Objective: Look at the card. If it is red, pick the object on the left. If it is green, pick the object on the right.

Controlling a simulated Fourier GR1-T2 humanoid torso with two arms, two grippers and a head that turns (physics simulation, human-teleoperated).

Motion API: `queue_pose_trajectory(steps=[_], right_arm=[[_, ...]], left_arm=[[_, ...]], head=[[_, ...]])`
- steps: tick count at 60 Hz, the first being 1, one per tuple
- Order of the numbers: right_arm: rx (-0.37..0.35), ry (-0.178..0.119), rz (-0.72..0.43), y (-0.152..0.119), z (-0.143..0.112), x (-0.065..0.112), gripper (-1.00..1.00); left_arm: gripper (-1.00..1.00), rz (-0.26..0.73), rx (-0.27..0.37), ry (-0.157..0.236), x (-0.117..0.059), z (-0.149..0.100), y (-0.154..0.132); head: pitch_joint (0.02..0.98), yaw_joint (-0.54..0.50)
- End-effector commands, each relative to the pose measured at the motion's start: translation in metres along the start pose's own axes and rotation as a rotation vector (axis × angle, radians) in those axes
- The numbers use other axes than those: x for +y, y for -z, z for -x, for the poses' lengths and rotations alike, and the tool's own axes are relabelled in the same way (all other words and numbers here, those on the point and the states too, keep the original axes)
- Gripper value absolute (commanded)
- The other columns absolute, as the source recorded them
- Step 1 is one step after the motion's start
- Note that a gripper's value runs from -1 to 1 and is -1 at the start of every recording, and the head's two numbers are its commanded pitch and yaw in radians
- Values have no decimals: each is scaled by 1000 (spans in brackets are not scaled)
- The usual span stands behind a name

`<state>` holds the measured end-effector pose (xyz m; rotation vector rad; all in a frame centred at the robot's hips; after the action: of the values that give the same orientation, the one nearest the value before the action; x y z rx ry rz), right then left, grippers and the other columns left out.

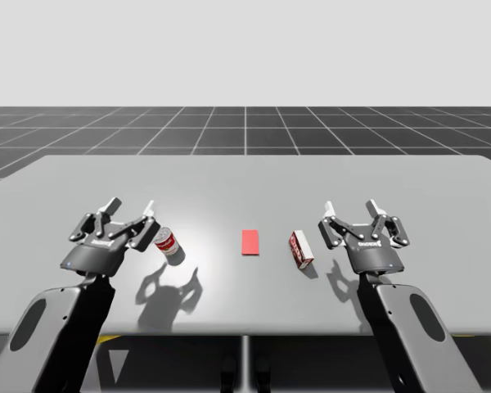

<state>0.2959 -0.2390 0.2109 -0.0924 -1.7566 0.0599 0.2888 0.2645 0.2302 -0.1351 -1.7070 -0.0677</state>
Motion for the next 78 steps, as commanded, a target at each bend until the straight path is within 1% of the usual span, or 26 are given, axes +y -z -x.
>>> queue_pose_trajectory(steps=[1, 3, 5, 6, 12, 18, 23, 27, 31, 34, 36, 42, 50, 66, 78], right_arm=[[0, -7, 5, 0, 2, 1, -1000], [1, -8, 5, 0, 2, 0, -1000], [1, -8, 6, 0, 2, 1, -1000], [2, -9, 6, 0, 2, 1, -1000], [2, -9, 8, 0, 2, 1, -1000], [2, -8, 9, 0, 2, 0, -1000], [0, -7, 10, 1, 2, 0, -1000], [1, -7, 11, 1, 2, 0, -1000], [-1, -7, 11, 1, 2, 0, -1000], [-1, -7, 11, 1, 2, 0, -1000], [-2, -8, 11, 1, 3, 0, -1000], [-3, -6, 12, 2, 2, 0, -1000], [-5, -4, 13, 2, 2, -1, -1000], [-7, -1, 15, 1, 2, -2, -1000], [-8, 0, 16, 1, 1, -3, -1000]], left_arm=[[-1000, 25, 48, 15, -6, -12, -14], [-1000, 28, 64, 30, -8, -13, -19], [-1000, 36, 68, 36, -8, -14, -22], [-1000, 51, 82, 34, -8, -15, -28], [-1000, 68, 110, 25, -5, -16, -42], [-1000, 83, 147, 23, 1, -12, -58], [-1000, 96, 186, 24, 8, -1, -72], [-1000, 105, 211, 13, 12, 9, -78], [-1000, 106, 235, 22, 16, 22, -84], [-1000, 111, 249, 19, 17, 28, -85], [-1000, 109, 259, 25, 18, 35, -86], [-1000, 106, 274, 26, 17, 47, -85], [-1000, 97, 293, 7, 12, 63, -79], [-1000, 93, 325, 5, 2, 77, -60], [-1000, 82, 350, 17, -8, 84, -40]], head=[[817, 381], [817, 382], [818, 384], [819, 384], [820, 387], [820, 392], [819, 394], [818, 393], [818, 393], [818, 393], [817, 394], [815, 395], [814, 394], [813, 400], [813, 398]])
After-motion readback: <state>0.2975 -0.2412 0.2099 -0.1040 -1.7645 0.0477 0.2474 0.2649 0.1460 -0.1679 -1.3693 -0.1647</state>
